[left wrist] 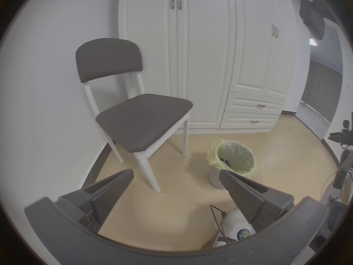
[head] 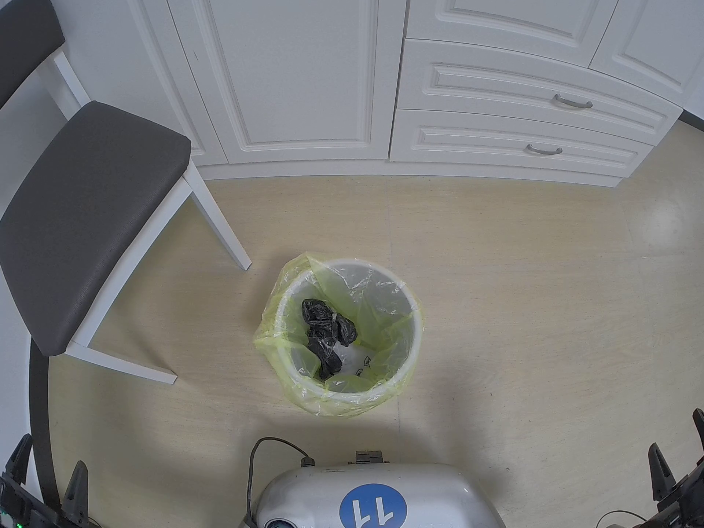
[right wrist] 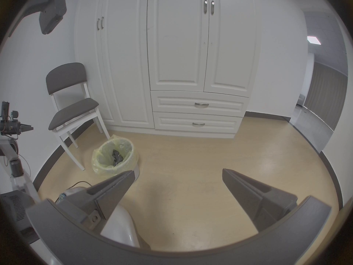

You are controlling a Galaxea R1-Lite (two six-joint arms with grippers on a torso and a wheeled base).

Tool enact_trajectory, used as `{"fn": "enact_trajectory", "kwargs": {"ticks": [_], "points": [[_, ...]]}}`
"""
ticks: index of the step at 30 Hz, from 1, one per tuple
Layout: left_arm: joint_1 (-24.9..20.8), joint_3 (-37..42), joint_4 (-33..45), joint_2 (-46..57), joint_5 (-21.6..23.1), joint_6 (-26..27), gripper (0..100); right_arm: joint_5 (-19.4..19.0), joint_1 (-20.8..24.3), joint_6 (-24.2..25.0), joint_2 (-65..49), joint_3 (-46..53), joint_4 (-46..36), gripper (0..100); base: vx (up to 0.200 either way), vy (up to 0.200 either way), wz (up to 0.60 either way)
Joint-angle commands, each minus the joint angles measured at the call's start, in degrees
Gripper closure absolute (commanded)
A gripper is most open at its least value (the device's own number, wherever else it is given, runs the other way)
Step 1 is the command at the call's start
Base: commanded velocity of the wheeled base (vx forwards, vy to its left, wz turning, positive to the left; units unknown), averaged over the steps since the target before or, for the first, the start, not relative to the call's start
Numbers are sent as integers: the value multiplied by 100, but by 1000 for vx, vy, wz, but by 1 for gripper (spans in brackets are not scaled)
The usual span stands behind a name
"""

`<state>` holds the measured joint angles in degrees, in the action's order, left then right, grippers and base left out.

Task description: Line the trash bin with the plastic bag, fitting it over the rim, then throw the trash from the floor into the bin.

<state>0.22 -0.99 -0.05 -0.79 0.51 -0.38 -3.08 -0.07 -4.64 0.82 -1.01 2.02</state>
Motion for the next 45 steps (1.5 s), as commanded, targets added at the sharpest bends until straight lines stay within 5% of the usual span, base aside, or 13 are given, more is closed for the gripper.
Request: {"fn": "enact_trajectory", "kwargs": {"ticks": [1,4,45], "points": [[4,72,75,62,-78,-24,0,1,7,87,-73,92,9,0,0,0,0],[-22,64,75,18,-60,11,0,563,16,614,-82,84,-264,0,0,0,0],[-31,99,5,79,-78,-15,0,484,7,596,-82,101,-176,0,0,0,0]]}}
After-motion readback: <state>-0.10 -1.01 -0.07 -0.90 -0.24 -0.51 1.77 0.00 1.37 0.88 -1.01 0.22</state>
